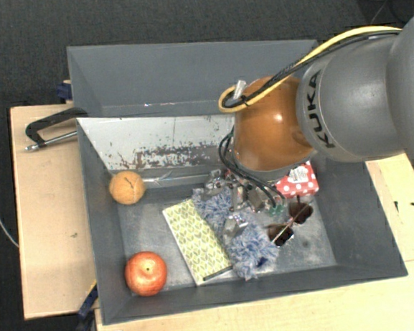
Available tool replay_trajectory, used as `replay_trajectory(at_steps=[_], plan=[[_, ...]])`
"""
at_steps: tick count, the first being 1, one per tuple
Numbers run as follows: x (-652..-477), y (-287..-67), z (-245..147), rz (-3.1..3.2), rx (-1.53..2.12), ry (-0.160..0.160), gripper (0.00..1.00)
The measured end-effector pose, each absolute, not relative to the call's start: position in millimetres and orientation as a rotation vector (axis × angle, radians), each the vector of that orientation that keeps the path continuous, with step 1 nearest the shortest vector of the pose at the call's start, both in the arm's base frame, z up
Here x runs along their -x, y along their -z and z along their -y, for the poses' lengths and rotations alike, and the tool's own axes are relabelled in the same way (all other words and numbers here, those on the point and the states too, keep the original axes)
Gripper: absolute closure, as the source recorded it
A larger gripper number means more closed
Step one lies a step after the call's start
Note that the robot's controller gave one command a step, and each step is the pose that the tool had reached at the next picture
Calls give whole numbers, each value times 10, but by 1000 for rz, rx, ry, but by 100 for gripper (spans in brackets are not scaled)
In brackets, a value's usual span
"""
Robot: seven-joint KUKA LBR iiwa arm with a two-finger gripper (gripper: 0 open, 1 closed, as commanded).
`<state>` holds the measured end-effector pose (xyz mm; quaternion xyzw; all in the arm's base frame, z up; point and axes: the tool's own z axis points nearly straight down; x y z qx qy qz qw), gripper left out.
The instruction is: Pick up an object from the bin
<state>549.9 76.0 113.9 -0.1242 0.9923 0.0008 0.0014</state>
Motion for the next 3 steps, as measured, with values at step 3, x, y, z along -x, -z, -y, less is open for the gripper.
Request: replay_trajectory(at_steps=[3], plan=[[-5636, -2183, -241, -2899, 1187, 1, 100]])
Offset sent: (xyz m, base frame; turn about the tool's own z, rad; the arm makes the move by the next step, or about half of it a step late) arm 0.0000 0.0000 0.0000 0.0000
